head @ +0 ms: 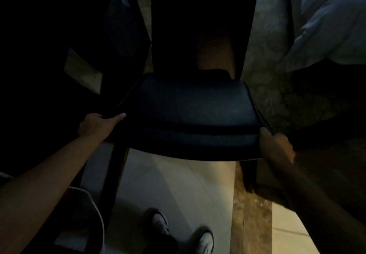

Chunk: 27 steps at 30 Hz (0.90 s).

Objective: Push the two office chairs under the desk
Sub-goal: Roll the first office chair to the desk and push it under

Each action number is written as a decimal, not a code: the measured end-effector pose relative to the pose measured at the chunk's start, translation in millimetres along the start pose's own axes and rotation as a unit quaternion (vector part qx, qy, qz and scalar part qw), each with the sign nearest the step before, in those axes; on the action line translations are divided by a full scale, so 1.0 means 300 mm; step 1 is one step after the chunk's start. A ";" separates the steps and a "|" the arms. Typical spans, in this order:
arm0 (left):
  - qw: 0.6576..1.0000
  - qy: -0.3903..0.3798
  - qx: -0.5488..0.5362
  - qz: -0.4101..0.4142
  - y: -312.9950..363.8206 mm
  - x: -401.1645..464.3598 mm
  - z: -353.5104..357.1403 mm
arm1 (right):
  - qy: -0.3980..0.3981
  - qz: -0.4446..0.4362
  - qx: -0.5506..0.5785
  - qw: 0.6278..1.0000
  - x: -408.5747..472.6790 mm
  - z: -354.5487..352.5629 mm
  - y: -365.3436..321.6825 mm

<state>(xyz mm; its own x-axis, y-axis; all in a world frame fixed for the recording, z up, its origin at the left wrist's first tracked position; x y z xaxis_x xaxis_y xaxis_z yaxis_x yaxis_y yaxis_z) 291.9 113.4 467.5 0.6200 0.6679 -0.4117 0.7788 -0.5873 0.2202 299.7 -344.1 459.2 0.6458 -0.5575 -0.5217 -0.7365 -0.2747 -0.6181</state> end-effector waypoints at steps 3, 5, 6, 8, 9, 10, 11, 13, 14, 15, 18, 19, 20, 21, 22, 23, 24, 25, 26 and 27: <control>0.998 0.060 0.006 0.027 0.178 0.100 -0.134 | 0.044 -0.048 0.035 0.997 0.039 -0.041 -0.235; 0.994 0.101 -0.006 0.039 0.309 0.173 -0.217 | 0.066 -0.084 0.053 0.993 0.083 -0.054 -0.402; 0.992 0.113 -0.015 0.046 0.390 0.220 -0.265 | 0.071 -0.101 0.055 0.991 0.112 -0.055 -0.500; 0.990 0.122 -0.015 0.070 0.528 0.294 -0.332 | 0.070 -0.116 0.035 0.990 0.161 -0.056 -0.658; 0.989 0.124 -0.013 0.083 0.618 0.351 -0.380 | 0.075 -0.114 0.038 0.990 0.193 -0.054 -0.758; 0.987 0.131 -0.003 0.095 0.704 0.401 -0.425 | 0.081 -0.107 0.039 0.990 0.224 -0.056 -0.852; 0.984 0.146 0.001 0.107 0.776 0.446 -0.469 | 0.090 -0.110 0.032 0.989 0.252 -0.059 -0.937; 0.973 0.177 0.026 0.142 0.912 0.516 -0.541 | 0.079 -0.184 -0.052 0.978 0.290 -0.060 -1.092; 0.969 0.182 0.035 0.167 0.989 0.538 -0.572 | 0.071 -0.234 -0.096 0.965 0.308 -0.058 -1.168; 0.963 0.185 0.036 0.194 1.082 0.567 -0.607 | 0.071 -0.278 -0.130 0.949 0.336 -0.055 -1.252; 0.956 0.185 0.060 0.221 1.281 0.630 -0.658 | 0.068 -0.320 -0.174 0.929 0.425 -0.044 -1.440; 0.954 0.187 0.070 0.222 1.347 0.658 -0.677 | 0.075 -0.313 -0.181 0.929 0.467 -0.039 -1.515; 0.952 0.192 0.079 0.225 1.408 0.680 -0.695 | 0.081 -0.302 -0.180 0.933 0.506 -0.032 -1.582; 0.948 0.195 0.101 0.230 1.471 0.704 -0.711 | 0.083 -0.293 -0.175 0.936 0.539 -0.023 -1.643; 0.942 0.197 0.129 0.241 1.541 0.725 -0.728 | 0.088 -0.290 -0.170 0.938 0.573 -0.014 -1.705; 0.936 0.195 0.153 0.250 1.617 0.753 -0.747 | 0.094 -0.289 -0.164 0.938 0.613 -0.006 -1.765; 0.934 0.193 0.160 0.253 1.699 0.795 -0.771 | 0.100 -0.289 -0.160 0.938 0.661 0.000 -1.834; 0.936 0.189 0.156 0.251 1.764 0.837 -0.793 | 0.107 -0.288 -0.165 0.937 0.705 0.006 -1.886; 0.938 0.191 0.153 0.245 1.821 0.884 -0.813 | 0.115 -0.289 -0.176 0.934 0.747 0.014 -1.930; 0.937 0.199 0.153 0.243 1.859 0.928 -0.824 | 0.126 -0.298 -0.189 0.927 0.785 0.021 -1.960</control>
<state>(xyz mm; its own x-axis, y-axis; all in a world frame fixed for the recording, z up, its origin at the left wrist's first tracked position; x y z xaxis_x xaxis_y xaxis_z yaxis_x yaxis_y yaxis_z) 922.4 84.9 694.3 0.9279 0.3699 0.0471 0.3700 -0.9290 0.0081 886.1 -309.1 696.0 0.9282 -0.3711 0.0286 -0.3134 -0.8207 -0.4777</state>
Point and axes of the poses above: each hand's wrist, its own x-axis towards the middle knuckle, its own z-axis out of the palm, y = z × x, the point moved 3 cm from there along x, towards the middle knuckle, and after that the axes turned 15 degrees about x, right-handed, at the moved point
